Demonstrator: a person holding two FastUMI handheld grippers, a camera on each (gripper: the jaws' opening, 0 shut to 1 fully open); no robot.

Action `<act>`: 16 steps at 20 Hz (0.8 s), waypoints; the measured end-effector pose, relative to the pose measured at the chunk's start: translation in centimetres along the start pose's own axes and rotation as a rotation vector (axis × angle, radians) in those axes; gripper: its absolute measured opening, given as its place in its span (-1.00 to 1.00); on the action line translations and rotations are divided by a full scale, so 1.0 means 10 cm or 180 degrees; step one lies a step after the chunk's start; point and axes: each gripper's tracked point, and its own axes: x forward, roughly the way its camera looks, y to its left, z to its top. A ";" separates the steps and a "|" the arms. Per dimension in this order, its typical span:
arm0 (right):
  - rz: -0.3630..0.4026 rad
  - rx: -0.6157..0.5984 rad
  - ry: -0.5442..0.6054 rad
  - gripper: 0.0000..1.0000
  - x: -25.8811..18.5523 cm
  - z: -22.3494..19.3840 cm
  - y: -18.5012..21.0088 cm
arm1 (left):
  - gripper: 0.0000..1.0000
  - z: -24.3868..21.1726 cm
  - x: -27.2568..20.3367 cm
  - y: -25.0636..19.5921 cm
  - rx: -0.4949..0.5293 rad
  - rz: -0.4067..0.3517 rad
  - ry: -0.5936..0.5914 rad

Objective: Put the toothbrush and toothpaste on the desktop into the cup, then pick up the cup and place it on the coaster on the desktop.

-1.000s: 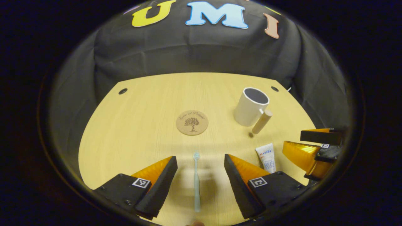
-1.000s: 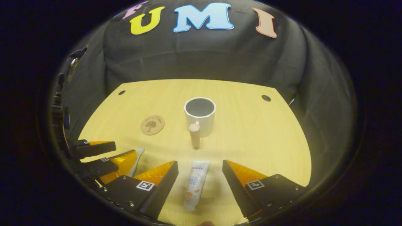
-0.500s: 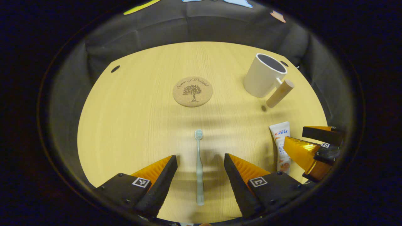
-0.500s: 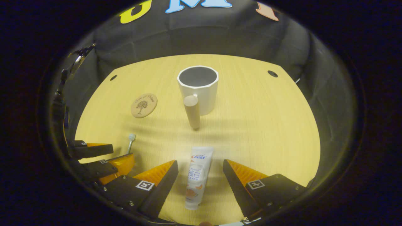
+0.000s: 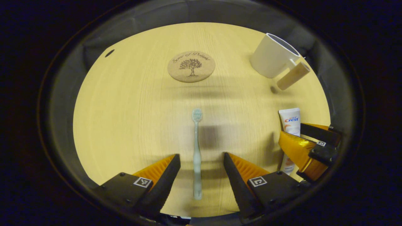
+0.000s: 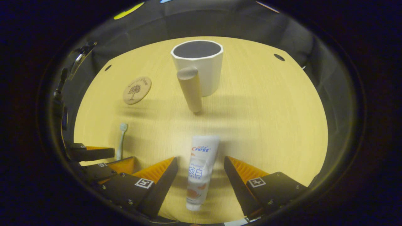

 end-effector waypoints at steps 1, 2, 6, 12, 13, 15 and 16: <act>-0.0003 -0.0013 0.0006 0.87 0.01 0.00 -0.01 | 0.92 0.01 -0.01 0.00 0.0014 0.0005 -0.0002; -0.0002 -0.0012 0.0023 0.87 0.03 0.01 -0.01 | 0.92 0.01 0.00 -0.02 0.0027 0.0005 0.0000; -0.0024 -0.0083 0.0075 0.79 0.06 -0.01 -0.01 | 0.73 0.03 0.00 -0.04 0.0044 0.0005 -0.0033; -0.0122 -0.0171 0.0117 0.13 0.05 -0.07 -0.11 | -0.17 0.06 -0.01 0.03 -0.0039 0.0011 -0.0147; -0.0114 -0.0158 0.0102 0.07 0.07 -0.08 -0.11 | -0.24 0.06 0.00 0.03 -0.0011 0.0001 -0.0160; -0.0108 -0.0145 0.0079 -0.09 0.05 -0.07 -0.12 | -0.45 0.10 -0.02 0.06 -0.0064 0.0021 -0.0193; -0.0095 -0.0110 0.0077 -0.09 0.06 -0.07 -0.12 | -0.66 0.07 0.00 0.05 -0.0045 0.0010 -0.0224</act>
